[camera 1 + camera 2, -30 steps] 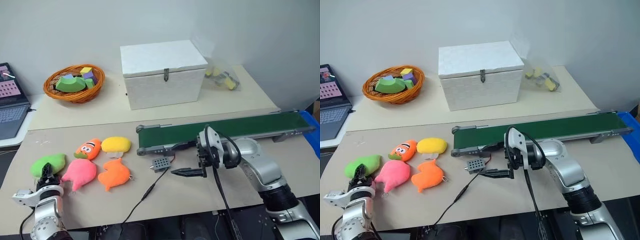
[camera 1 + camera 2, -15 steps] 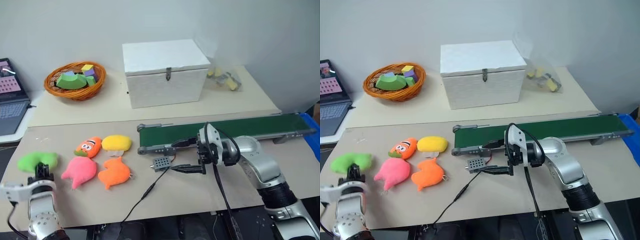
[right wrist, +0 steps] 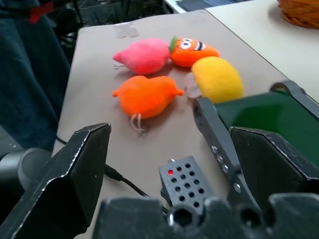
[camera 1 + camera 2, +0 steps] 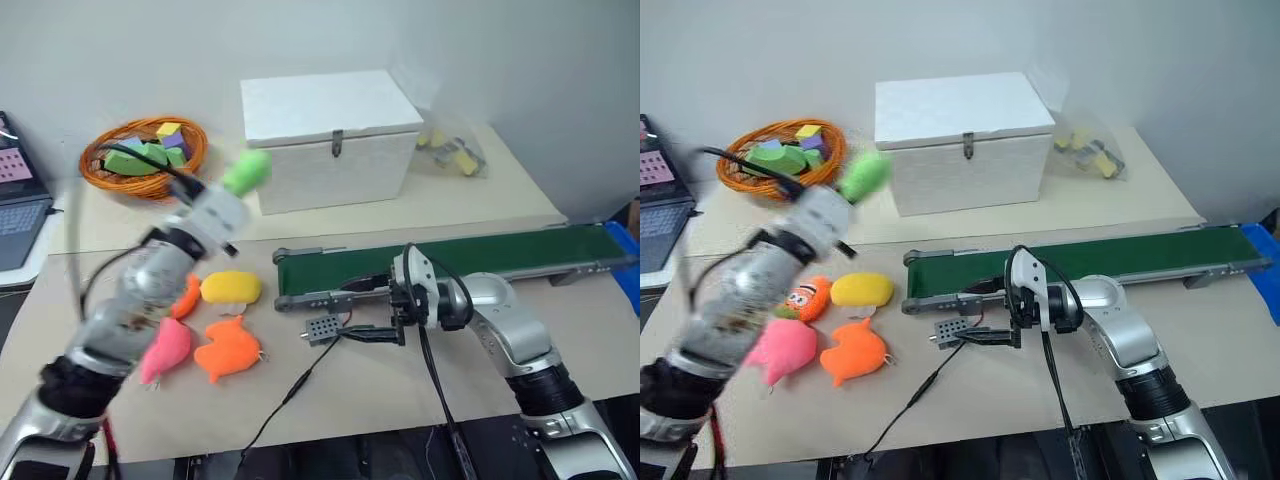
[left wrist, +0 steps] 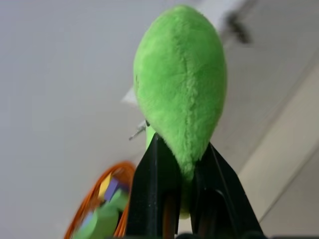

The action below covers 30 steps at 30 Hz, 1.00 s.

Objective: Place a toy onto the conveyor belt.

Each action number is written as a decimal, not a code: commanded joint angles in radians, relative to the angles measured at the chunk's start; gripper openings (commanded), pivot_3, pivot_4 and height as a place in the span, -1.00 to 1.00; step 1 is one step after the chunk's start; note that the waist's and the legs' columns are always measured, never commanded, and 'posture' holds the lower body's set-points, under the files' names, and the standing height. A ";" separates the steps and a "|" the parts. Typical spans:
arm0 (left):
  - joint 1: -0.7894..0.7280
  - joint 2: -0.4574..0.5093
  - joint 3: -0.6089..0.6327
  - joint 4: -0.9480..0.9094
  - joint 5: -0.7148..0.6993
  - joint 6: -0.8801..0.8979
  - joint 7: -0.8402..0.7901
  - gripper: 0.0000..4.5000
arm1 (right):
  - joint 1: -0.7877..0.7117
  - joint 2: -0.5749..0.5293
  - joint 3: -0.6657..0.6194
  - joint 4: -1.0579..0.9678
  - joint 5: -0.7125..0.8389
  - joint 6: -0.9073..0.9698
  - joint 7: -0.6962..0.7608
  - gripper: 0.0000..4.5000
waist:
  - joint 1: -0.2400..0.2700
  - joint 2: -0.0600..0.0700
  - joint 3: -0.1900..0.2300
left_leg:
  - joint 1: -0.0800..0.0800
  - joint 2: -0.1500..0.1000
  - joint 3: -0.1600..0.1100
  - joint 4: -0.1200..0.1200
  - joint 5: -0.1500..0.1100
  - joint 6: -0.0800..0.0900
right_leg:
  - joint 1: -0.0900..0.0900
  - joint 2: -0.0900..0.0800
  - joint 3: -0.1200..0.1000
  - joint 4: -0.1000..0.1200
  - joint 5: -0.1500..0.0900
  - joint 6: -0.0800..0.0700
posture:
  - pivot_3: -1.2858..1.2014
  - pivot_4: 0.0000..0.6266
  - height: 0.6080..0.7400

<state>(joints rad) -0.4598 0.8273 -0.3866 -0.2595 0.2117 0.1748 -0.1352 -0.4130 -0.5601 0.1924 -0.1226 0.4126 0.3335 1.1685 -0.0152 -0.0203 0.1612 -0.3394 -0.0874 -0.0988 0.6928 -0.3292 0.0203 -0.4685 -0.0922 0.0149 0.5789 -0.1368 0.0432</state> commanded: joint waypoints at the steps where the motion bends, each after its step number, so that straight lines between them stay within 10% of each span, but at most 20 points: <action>1: -0.049 0.025 -0.130 0.093 0.316 -0.231 -0.002 -0.89 | 0.015 0.007 -0.041 -0.041 0.002 -0.035 -0.034 1.00 | -0.001 0.000 0.000 | -0.002 0.000 0.000 0.000 0.000 0.000 | -0.002 0.000 0.000 0.000 0.000 0.000 | 0.03 -0.52 1.00; 17: -0.148 -0.116 -0.157 0.520 0.517 -0.597 -0.021 -0.89 | 0.088 0.007 -0.102 -0.142 0.035 -0.009 -0.127 1.00 | 0.024 0.000 0.000 | -0.007 -0.002 0.000 0.009 0.001 0.000 | -0.004 -0.003 0.000 0.002 0.002 0.000 | 0.03 -0.52 1.00; 30: -0.162 -0.155 -0.100 0.590 0.477 -0.635 -0.081 0.99 | 0.066 0.010 -0.103 -0.129 0.032 0.001 -0.141 1.00 | 0.016 0.000 0.000 | -0.006 -0.002 0.001 0.013 0.001 0.001 | -0.003 -0.004 0.001 0.011 0.003 0.001 | 0.03 -0.52 1.00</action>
<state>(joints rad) -0.6339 0.6621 -0.5037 0.3147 0.6933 -0.4606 -0.1840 -0.3280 -0.5542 0.1121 -0.2281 0.4181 0.3352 1.0295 0.0004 -0.0203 0.1610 -0.3448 -0.0898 -0.0976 0.7055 -0.3287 0.0215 -0.4712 -0.0958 0.0158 0.5912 -0.1343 0.0439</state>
